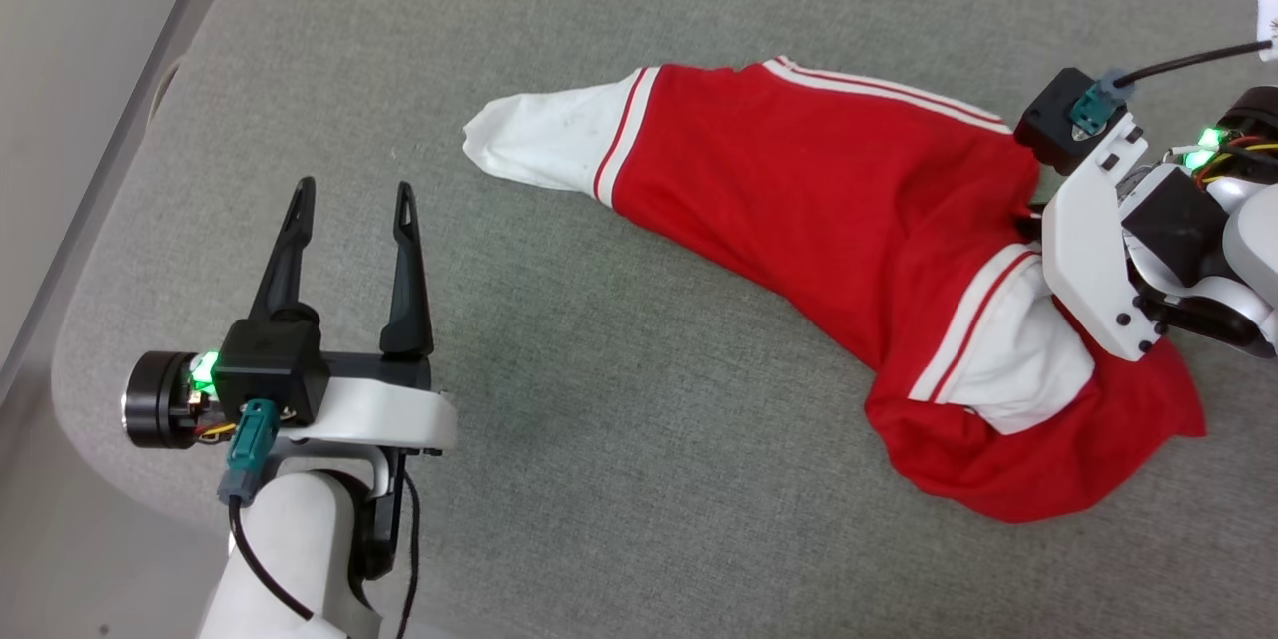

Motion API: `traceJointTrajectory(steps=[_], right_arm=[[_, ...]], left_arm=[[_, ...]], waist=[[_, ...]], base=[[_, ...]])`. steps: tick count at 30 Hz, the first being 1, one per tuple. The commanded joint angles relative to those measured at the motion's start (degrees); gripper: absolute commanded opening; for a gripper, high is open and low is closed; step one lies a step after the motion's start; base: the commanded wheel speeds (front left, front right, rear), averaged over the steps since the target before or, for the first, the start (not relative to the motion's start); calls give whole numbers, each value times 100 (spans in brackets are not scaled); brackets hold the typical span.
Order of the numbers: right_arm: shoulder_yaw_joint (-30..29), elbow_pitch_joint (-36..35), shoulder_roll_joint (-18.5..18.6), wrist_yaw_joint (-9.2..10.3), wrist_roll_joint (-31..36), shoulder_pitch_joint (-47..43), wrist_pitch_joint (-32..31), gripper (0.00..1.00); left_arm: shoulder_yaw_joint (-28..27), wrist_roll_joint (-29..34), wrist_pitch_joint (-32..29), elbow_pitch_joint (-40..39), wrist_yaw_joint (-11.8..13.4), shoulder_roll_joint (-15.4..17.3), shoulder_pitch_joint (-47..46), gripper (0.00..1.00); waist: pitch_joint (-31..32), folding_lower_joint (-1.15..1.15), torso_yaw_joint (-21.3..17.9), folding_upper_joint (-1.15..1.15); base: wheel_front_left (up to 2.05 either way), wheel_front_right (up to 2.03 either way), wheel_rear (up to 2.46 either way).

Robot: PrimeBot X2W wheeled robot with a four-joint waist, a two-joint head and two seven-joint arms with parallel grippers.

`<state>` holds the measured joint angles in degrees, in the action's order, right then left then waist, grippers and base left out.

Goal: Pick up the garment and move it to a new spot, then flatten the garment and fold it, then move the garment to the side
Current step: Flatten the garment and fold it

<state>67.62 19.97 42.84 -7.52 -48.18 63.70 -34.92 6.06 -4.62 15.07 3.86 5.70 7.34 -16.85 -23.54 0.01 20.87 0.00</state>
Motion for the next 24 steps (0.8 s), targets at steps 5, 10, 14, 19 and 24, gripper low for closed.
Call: traceJointTrajectory(steps=[5,10,14,19,24], right_arm=[[-63,-338,154,6,-40,-197,1087,0],[-273,-689,353,6,-25,-535,1617,0],[-630,-1112,601,6,4,-1018,1897,0],[-1409,-1564,874,7,24,-1797,2070,0],[-2551,-1836,1065,6,251,-2686,1994,0]], left_arm=[[-175,111,14,68,-100,59,256,100],[-263,155,14,100,-134,106,475,100],[-363,190,14,129,-153,167,692,100],[-419,196,14,117,-193,197,948,100],[-459,195,15,133,-213,200,1108,100]], waist=[[519,-1,-304,0],[830,-1,-493,0],[1100,-1,-692,0],[1348,-1,-898,0],[1503,-1,-1056,0]], base=[[0,0,0],[0,0,0],[0,0,0],[0,0,0],[0,0,0]])
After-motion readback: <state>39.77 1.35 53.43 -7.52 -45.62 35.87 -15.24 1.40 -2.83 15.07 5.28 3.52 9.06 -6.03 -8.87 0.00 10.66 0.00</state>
